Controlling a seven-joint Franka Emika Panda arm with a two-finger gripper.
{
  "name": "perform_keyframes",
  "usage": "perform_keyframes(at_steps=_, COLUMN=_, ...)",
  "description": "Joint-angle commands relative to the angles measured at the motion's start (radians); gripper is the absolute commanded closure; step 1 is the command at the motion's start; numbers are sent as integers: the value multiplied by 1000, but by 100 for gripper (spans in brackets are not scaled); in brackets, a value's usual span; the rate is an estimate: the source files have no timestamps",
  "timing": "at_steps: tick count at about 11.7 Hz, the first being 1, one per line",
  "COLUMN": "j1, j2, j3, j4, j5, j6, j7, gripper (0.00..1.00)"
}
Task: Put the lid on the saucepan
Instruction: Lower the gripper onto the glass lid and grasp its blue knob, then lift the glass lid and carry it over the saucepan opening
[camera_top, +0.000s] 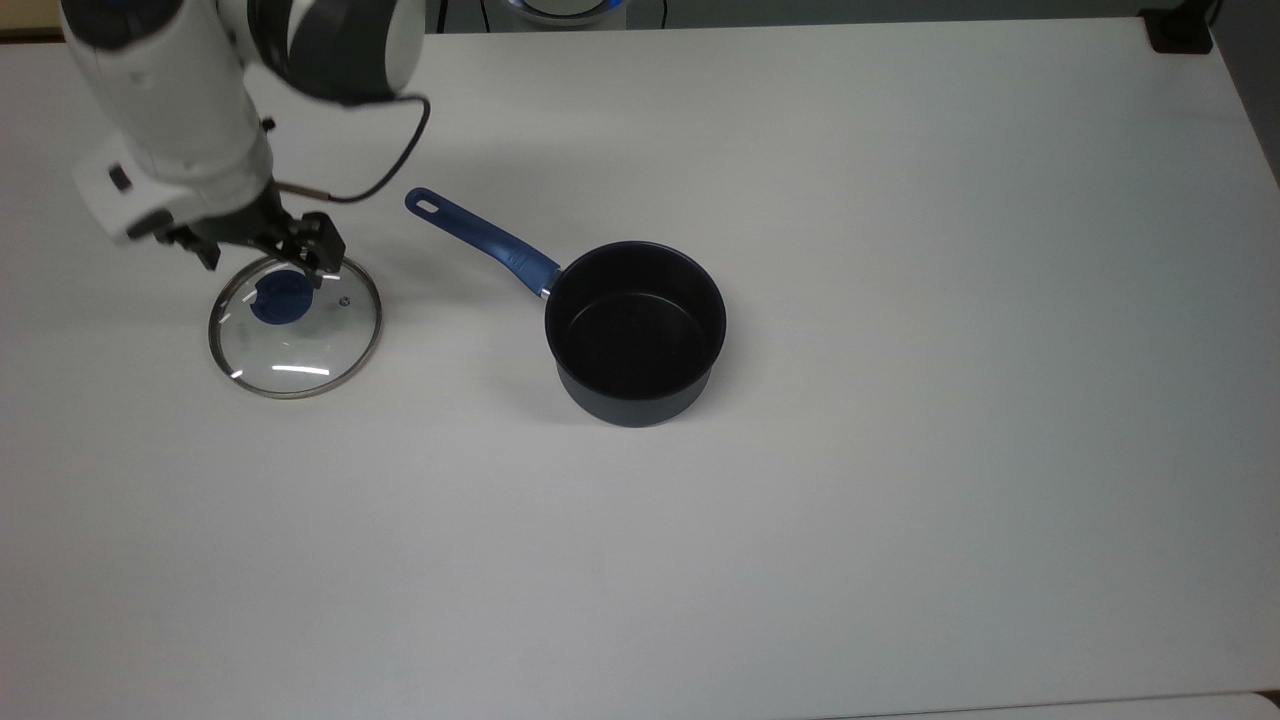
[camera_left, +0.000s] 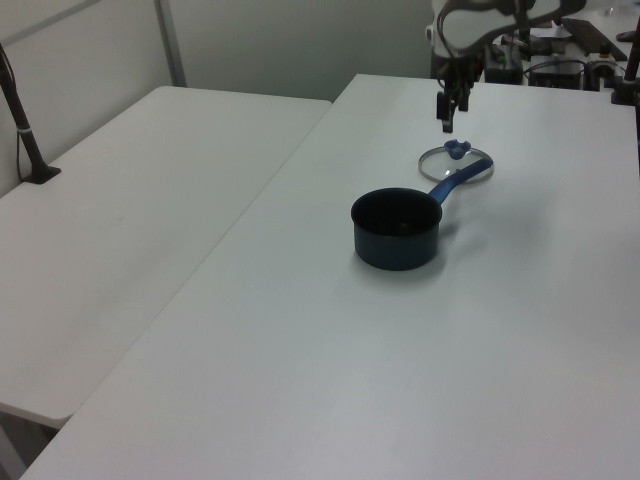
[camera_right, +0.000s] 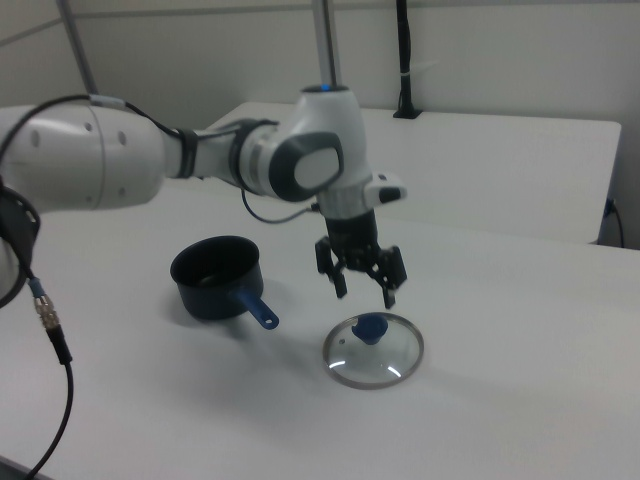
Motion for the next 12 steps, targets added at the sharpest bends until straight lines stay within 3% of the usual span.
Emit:
perform_keyframes(at_steps=1, j1=-2, j2=36, j3=-13, j4=-6, j5=22, j6=21, j7=-133, gripper=0)
perform_keyframes(at_steps=4, j1=-1, j2=64, j3=-13, j4=-38, j5=22, j6=76, j7=-138, gripper=1)
perform_keyframes(at_steps=6, j1=-1, j2=73, j3=-11, j4=-41, j5=24, j6=89, j7=-141, gripper=7)
perform_keyframes(at_steps=7, j1=-1, j2=76, j3=-11, j4=-41, j5=24, j6=92, j7=-146, gripper=15)
perform_keyframes(at_steps=10, j1=4, j2=73, j3=-11, j4=-35, j5=27, j6=78, j7=-141, gripper=52)
perform_keyframes(at_steps=12, j1=9, j2=54, j3=-14, j4=-30, j5=40, j6=49, j7=-137, gripper=54)
